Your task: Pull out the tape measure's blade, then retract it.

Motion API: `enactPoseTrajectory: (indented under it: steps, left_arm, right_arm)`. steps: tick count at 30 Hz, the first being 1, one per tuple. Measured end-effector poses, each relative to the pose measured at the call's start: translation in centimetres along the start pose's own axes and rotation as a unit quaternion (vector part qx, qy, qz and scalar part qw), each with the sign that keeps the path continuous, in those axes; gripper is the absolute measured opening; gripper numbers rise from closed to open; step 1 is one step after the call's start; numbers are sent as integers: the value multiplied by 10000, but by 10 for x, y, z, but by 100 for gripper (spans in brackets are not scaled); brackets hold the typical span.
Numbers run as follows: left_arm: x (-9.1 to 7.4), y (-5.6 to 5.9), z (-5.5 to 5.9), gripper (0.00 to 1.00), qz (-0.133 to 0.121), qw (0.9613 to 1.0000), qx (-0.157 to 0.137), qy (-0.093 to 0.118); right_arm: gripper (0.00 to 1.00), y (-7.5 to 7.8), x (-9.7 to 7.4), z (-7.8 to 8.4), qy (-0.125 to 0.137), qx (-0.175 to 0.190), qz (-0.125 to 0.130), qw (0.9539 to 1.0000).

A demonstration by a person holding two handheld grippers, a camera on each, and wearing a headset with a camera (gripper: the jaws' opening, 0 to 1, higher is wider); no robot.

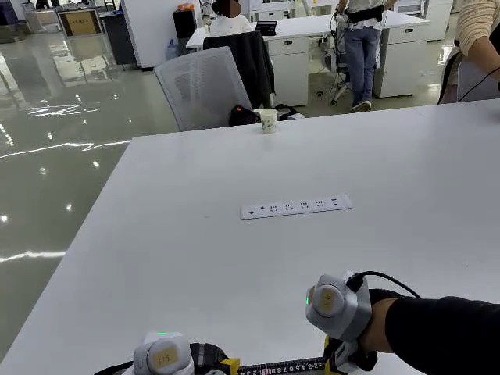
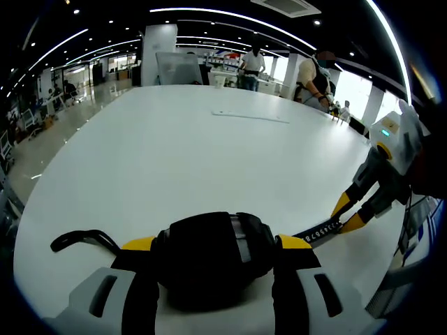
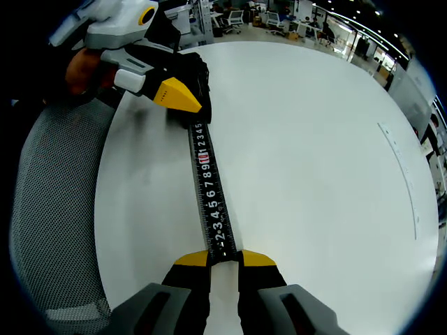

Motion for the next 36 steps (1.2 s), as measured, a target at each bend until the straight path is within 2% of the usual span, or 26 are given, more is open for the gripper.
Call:
enactPoseTrajectory:
  steps: [36]
  left_arm:
    - [0, 0, -1, 61, 15, 10000, 4, -42]
  right_arm:
    - [11, -4, 4, -10, 33, 81, 65, 9999]
Point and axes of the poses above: the centre of the closed fingertips' face, and the gripper's own axes: x roughly forward along the fingers, y roughly to its right, z roughly out of its underside, the point moved 5 cm from there along -x, roughly backward along the fingers, and after that the axes turned 9 degrees about z, right-handed, at the moved point
